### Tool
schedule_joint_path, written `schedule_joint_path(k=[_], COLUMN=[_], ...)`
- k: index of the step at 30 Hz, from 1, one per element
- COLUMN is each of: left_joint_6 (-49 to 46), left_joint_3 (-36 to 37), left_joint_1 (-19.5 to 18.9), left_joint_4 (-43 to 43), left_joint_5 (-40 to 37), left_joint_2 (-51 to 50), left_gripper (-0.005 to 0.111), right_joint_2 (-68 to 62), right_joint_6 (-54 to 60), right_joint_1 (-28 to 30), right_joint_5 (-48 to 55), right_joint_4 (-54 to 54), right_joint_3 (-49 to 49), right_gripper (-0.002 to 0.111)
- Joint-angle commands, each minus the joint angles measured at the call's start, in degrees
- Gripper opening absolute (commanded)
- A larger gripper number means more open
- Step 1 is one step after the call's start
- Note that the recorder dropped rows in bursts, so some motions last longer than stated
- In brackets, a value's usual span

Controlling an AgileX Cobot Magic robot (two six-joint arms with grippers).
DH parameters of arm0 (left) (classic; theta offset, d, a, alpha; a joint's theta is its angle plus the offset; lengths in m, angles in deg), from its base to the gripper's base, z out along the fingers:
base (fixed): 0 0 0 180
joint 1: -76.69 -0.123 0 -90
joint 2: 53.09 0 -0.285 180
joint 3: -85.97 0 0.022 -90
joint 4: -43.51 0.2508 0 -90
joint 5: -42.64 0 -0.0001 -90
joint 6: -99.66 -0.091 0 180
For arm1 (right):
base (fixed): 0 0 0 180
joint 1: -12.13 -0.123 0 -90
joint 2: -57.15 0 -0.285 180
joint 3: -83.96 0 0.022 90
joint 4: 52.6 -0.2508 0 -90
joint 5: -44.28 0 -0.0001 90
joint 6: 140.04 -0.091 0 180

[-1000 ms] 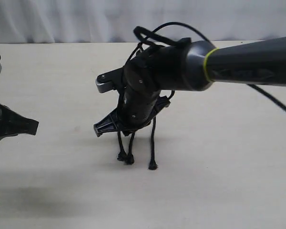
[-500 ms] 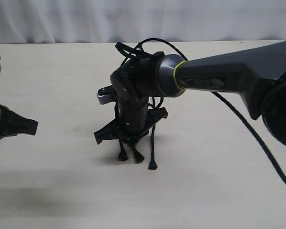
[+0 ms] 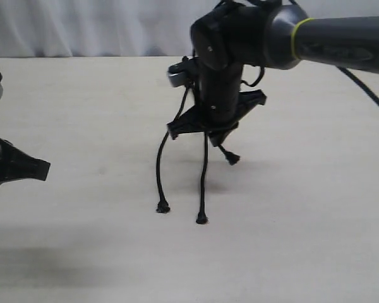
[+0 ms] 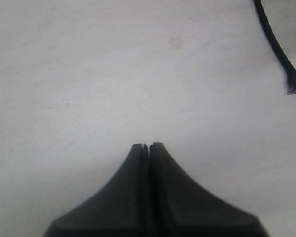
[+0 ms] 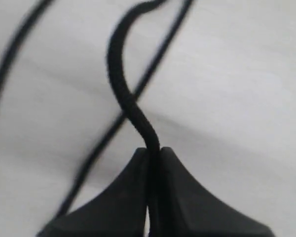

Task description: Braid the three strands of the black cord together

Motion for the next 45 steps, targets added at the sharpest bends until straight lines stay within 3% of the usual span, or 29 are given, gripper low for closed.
schedule_joint_path(k=[1,6,11,20,24,27,28,30,31,34,37,43,45], left_joint_6=[-0.3,-0.3,-0.2,0.0,0.0,0.0,0.0,0.0,0.0,0.0,0.1,0.1,0.1], left_joint_3=[-0.6,-0.6,-0.6,-0.6,-0.6,-0.6,-0.6,-0.6,-0.6,-0.6,-0.6,-0.6,-0.6], left_joint_1=[0.7,3.5,6.3,6.8,6.8,6.8,6.8,6.8,6.8,6.8,6.8,6.8,6.8], left_joint_4=[-0.3,-0.9,-2.6,-4.2,-4.9,-4.9,-4.9,-4.9,-4.9,-4.9,-4.9,-4.9,-4.9], left_joint_5=[-0.1,2.0,5.7,5.9,5.4,4.5,4.3,4.2,4.2,2.9,-1.4,-2.4,-1.8], left_joint_2=[-0.1,-0.1,-0.2,-0.7,-0.7,-0.7,-0.7,-0.7,-0.7,-0.7,-0.7,-0.7,-0.7], left_gripper=[0.0,0.0,0.0,0.0,0.0,0.0,0.0,0.0,0.0,0.0,0.0,0.0,0.0], right_joint_2=[-0.3,-0.3,-0.3,-1.3,-3.1,-1.5,-0.6,2.3,2.7,-0.6,-4.6,-4.5,-2.8], right_joint_6=[2.7,3.6,9.6,12.3,14.5,15.7,15.7,16.9,23.3,37.3,39.1,37.1,32.6], right_joint_1=[5.3,7.5,7.8,7.8,7.8,7.8,7.8,7.8,7.4,2.0,-2.0,-1.3,-1.2], right_joint_5=[0.7,-4.6,-8.3,-11.8,-11.6,-9.6,-9.6,-11.0,-13.3,-20.9,-27.6,-21.7,-20.1], right_joint_4=[-1.2,-4.6,-10.6,-10.8,-10.8,-11.0,-12.0,-21.5,-35.4,-57.9,-60.0,-52.8,-45.9], right_joint_3=[4.0,10.1,13.1,13.5,13.5,11.8,11.0,8.4,7.8,7.8,7.8,7.7,7.7], right_gripper=[0.004,0.006,0.022,0.035,0.033,0.004,0.004,0.004,0.004,0.004,0.005,0.048,0.05])
